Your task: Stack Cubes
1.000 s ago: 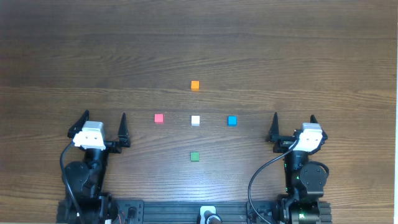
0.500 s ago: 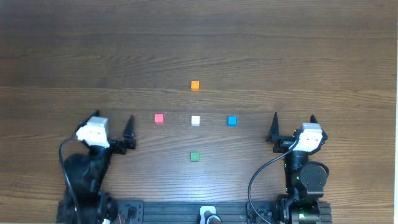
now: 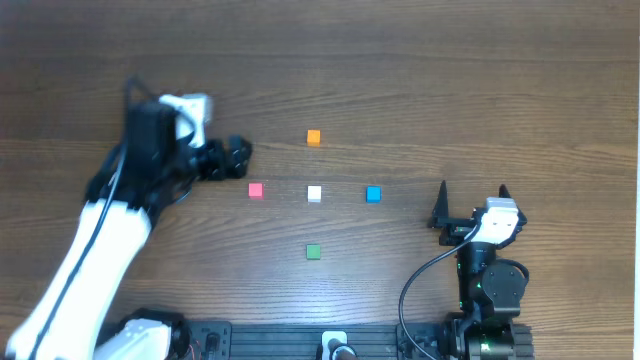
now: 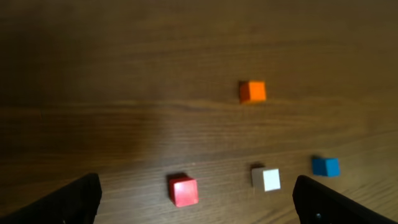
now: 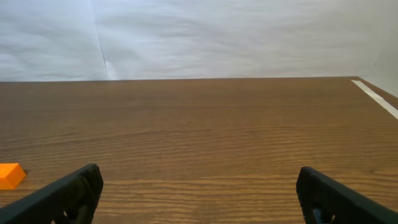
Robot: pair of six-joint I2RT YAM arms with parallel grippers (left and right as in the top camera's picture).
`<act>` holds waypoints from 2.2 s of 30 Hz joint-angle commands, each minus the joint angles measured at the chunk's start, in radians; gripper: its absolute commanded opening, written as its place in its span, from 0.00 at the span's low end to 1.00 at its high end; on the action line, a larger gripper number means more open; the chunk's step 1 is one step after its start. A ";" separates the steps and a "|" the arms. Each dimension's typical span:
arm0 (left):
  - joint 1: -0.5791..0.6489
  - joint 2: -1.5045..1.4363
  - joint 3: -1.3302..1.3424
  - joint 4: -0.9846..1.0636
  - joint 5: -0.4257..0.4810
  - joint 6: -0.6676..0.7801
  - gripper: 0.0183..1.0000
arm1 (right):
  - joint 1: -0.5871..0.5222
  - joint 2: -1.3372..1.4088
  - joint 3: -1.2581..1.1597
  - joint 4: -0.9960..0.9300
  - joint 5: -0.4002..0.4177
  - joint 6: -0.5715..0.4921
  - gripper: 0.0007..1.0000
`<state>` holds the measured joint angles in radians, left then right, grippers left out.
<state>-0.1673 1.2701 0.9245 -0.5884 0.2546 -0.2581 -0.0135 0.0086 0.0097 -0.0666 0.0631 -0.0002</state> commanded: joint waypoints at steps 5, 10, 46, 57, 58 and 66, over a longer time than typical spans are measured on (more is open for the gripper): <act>-0.135 0.370 0.236 -0.188 -0.180 -0.161 1.00 | -0.005 0.001 -0.004 -0.002 0.012 0.006 0.99; -0.174 0.476 0.248 -0.203 -0.212 -0.240 1.00 | -0.005 0.001 -0.004 -0.002 0.012 0.006 0.99; -0.283 0.589 0.205 -0.224 -0.334 -0.266 0.91 | -0.005 0.001 -0.004 -0.002 0.012 0.006 0.99; -0.271 0.589 0.188 -0.220 -0.331 -0.254 0.78 | -0.005 0.001 -0.004 -0.002 0.012 0.006 0.99; -0.271 0.589 0.178 -0.215 -0.331 -0.254 0.76 | -0.005 0.001 -0.004 -0.002 0.012 0.006 0.99; -0.271 0.589 0.121 -0.150 -0.312 -0.254 0.68 | -0.005 0.001 -0.004 -0.002 0.012 0.006 0.99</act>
<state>-0.4427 1.8416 1.0771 -0.7471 -0.0540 -0.5190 -0.0135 0.0097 0.0097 -0.0666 0.0628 0.0002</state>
